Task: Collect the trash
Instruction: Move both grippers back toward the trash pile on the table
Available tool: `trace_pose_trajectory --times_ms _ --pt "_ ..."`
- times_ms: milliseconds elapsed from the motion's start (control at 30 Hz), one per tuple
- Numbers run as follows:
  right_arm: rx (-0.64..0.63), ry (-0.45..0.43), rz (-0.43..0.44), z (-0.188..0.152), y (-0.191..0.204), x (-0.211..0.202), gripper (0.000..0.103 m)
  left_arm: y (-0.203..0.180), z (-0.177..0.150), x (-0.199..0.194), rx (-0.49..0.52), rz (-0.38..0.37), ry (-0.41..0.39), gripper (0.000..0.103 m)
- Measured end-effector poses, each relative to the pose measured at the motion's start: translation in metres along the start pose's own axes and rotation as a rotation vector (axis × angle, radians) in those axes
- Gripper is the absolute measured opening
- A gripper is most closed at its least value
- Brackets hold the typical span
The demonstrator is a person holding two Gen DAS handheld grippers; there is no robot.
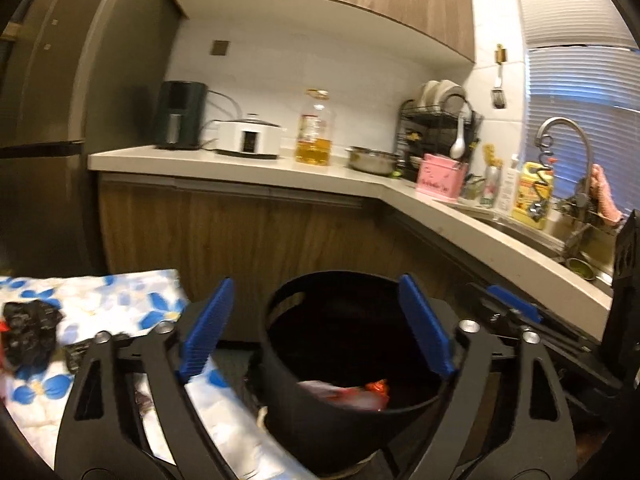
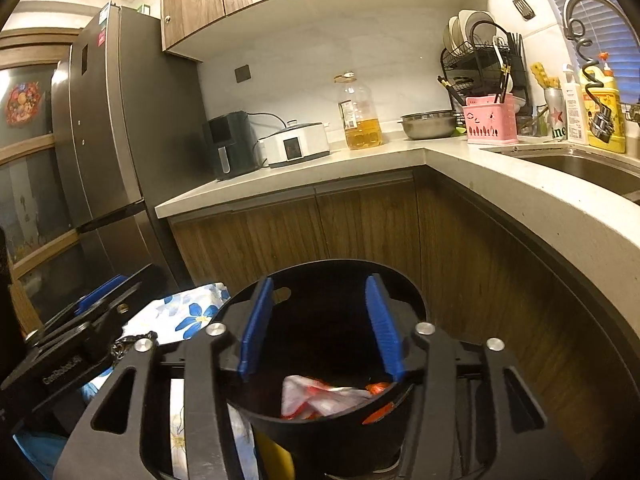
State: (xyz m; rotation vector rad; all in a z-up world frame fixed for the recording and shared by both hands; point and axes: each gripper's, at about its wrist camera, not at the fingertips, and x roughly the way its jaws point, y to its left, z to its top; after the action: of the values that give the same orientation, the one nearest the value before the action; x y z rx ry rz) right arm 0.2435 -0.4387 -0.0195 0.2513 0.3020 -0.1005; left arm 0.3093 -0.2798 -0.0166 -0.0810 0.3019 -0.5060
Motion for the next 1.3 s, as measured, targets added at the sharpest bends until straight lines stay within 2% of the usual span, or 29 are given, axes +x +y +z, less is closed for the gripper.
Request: trace_pose_trajectory --times_ms 133,200,400,700,967,1300 --pt "0.011 0.003 -0.004 -0.006 0.003 -0.007 0.066 0.011 -0.006 -0.026 -0.007 0.087 -0.013 0.096" --pt "0.008 0.004 -0.011 -0.008 0.007 -0.011 0.073 0.015 -0.008 -0.038 -0.01 0.118 -0.014 0.097" --pt "-0.003 -0.006 -0.018 -0.016 0.022 -0.028 0.083 0.031 -0.017 -0.076 -0.033 0.201 -0.012 0.097" --pt "-0.025 -0.026 0.004 -0.026 0.056 -0.054 0.084 0.056 -0.029 -0.138 -0.052 0.337 -0.048 0.097" --pt "-0.037 -0.024 0.059 -0.037 0.088 -0.071 0.085 0.087 -0.041 -0.185 -0.086 0.448 -0.062 0.097" --pt "-0.075 -0.003 0.134 -0.061 0.139 -0.079 0.085 0.15 -0.063 -0.247 -0.131 0.641 -0.08 0.097"
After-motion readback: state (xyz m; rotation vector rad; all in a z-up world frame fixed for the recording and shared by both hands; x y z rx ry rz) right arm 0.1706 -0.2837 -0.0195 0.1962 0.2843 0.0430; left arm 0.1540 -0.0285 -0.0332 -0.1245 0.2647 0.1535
